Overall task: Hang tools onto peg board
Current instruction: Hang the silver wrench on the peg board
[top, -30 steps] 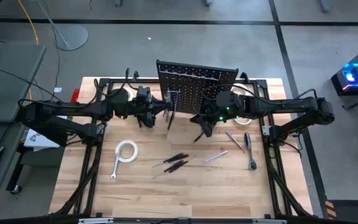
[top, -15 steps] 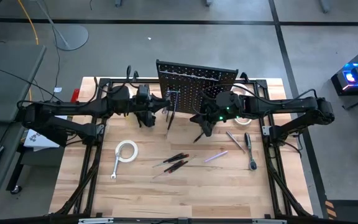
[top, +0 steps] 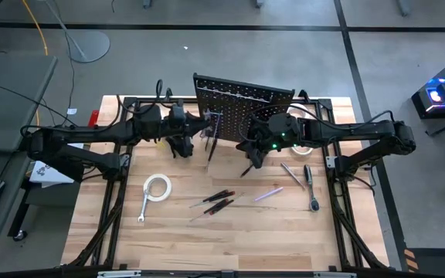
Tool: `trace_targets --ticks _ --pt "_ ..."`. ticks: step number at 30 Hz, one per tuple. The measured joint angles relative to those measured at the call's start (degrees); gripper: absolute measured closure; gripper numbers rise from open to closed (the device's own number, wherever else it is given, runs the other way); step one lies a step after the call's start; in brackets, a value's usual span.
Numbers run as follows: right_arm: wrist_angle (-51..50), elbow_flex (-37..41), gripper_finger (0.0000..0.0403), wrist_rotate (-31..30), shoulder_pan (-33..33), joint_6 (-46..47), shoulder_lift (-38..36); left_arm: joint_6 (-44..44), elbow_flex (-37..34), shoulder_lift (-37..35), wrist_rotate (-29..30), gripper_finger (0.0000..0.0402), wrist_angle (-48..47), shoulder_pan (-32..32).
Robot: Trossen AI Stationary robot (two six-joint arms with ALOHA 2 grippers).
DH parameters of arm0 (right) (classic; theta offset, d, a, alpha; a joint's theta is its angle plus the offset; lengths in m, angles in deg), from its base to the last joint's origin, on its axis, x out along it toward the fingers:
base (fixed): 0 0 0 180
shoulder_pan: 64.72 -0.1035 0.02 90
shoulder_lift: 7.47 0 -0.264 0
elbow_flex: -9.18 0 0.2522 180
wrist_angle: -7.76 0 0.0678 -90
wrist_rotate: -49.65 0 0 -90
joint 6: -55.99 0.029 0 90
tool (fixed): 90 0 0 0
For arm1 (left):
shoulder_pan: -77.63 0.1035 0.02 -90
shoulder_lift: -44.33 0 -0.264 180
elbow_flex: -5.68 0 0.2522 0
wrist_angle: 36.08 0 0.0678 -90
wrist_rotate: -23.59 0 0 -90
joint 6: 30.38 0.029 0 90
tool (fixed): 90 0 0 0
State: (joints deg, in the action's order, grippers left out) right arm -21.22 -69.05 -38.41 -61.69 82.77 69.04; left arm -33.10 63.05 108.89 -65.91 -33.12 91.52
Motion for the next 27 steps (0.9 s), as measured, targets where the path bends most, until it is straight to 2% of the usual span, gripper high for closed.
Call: trace_targets --ticks 14,22,27 --pt "0.0 0.0 0.0403 0.0 -0.01 0.4 0.0 -0.14 0.04 -2.2 3.74 0.0358 -5.45 -0.02" --pt "0.0 0.0 0.0403 0.0 -0.02 0.29 0.02 -0.07 0.04 -4.83 12.31 0.0355 -9.95 -0.07" --pt "0.0 0.0 0.0403 0.02 -0.02 0.25 0.0 -0.05 0.04 -4.85 15.2 0.0332 -10.83 -0.04"
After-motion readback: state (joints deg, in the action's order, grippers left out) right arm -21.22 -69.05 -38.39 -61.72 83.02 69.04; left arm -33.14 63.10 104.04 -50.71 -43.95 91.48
